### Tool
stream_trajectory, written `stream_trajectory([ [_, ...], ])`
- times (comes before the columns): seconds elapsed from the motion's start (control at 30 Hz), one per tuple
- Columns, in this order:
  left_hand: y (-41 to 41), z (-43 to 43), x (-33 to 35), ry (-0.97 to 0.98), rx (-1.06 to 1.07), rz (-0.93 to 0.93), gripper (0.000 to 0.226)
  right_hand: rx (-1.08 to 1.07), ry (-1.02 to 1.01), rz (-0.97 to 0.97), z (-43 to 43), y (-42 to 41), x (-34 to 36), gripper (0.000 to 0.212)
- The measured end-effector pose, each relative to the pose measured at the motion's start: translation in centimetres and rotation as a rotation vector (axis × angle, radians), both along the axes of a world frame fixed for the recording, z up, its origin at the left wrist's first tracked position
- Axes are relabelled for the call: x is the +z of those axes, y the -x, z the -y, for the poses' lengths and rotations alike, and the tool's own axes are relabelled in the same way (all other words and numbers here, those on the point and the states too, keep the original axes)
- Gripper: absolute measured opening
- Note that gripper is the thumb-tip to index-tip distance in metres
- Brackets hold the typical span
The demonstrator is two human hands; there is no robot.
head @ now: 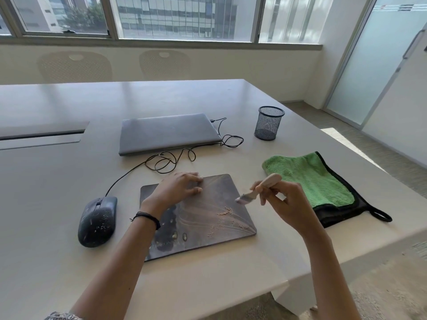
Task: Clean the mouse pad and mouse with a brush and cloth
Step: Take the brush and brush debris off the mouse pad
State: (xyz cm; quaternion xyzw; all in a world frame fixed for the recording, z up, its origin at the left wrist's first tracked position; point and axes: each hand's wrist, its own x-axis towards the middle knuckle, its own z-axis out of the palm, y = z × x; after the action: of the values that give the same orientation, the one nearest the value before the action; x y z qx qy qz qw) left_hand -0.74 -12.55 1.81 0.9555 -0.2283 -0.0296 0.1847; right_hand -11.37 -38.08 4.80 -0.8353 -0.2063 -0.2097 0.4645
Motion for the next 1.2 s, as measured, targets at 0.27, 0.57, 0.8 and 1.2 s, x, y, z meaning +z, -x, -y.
stream_trajectory([
  [0.27,0.0,0.1,0.1,-0.008,-0.001,0.004,0.040,0.042,0.064,-0.094,-0.5,0.6,-1.0,0.015],
  [0.57,0.2,0.2,0.3,-0.010,0.006,0.008,0.039,0.031,0.087,-0.082,-0.1,1.6,-0.1,0.019],
  [0.8,0.2,0.2,0.3,-0.003,0.000,0.009,0.040,0.006,0.048,-0.083,-0.2,1.9,-0.4,0.017],
  [1.2,0.0,0.2,0.1,0.001,-0.012,0.009,0.041,0.047,-0.001,-0.114,0.3,2.4,0.1,0.026],
])
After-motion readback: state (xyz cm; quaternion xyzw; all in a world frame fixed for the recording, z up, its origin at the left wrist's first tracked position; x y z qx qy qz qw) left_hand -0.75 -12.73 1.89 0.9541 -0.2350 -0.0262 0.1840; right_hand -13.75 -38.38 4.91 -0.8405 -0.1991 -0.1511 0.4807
